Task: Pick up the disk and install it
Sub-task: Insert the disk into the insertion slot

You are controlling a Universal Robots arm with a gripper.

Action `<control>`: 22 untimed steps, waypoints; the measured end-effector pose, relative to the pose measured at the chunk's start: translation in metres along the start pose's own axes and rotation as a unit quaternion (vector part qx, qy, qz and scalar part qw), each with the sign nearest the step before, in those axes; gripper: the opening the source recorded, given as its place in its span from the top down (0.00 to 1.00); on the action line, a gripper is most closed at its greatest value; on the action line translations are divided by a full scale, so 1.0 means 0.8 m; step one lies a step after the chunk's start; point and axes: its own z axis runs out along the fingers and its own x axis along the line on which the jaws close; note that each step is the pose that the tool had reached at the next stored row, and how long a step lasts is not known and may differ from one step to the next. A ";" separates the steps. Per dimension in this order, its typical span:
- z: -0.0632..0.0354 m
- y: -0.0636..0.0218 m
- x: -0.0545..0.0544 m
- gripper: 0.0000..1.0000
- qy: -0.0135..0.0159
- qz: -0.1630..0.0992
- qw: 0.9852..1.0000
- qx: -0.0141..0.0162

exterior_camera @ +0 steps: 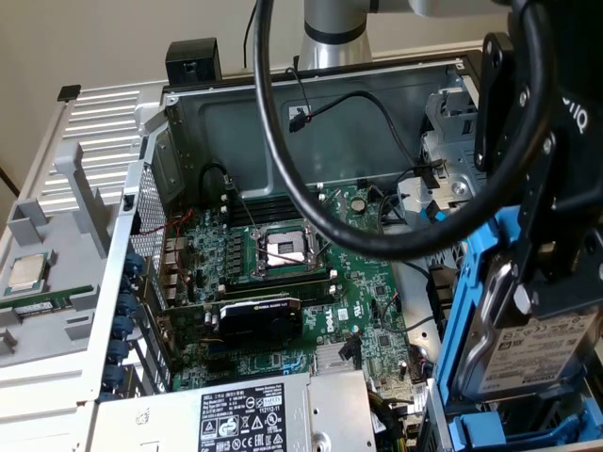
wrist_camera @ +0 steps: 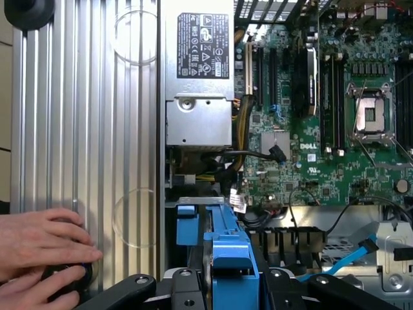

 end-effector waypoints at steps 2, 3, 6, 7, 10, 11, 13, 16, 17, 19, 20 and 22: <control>0.000 0.000 0.000 0.63 0.000 0.000 1.000 0.000; 0.000 0.000 0.000 0.63 0.000 0.000 1.000 0.000; 0.000 0.000 0.000 0.63 0.000 0.000 1.000 0.000; 0.000 0.000 0.000 0.63 0.000 0.000 1.000 0.000; 0.000 0.000 0.000 0.55 0.000 0.000 1.000 0.000; 0.000 0.000 0.000 0.55 0.000 0.000 1.000 0.000; 0.000 0.000 0.000 0.49 0.000 0.000 1.000 0.000; 0.000 0.000 0.000 0.49 0.000 0.000 1.000 0.000; 0.000 0.000 0.000 0.49 0.000 0.000 1.000 0.000; 0.000 0.000 0.000 0.49 0.000 0.000 1.000 0.000; 0.000 0.000 0.000 0.49 0.000 0.000 1.000 0.000; 0.000 0.000 0.000 0.49 0.000 0.000 1.000 0.000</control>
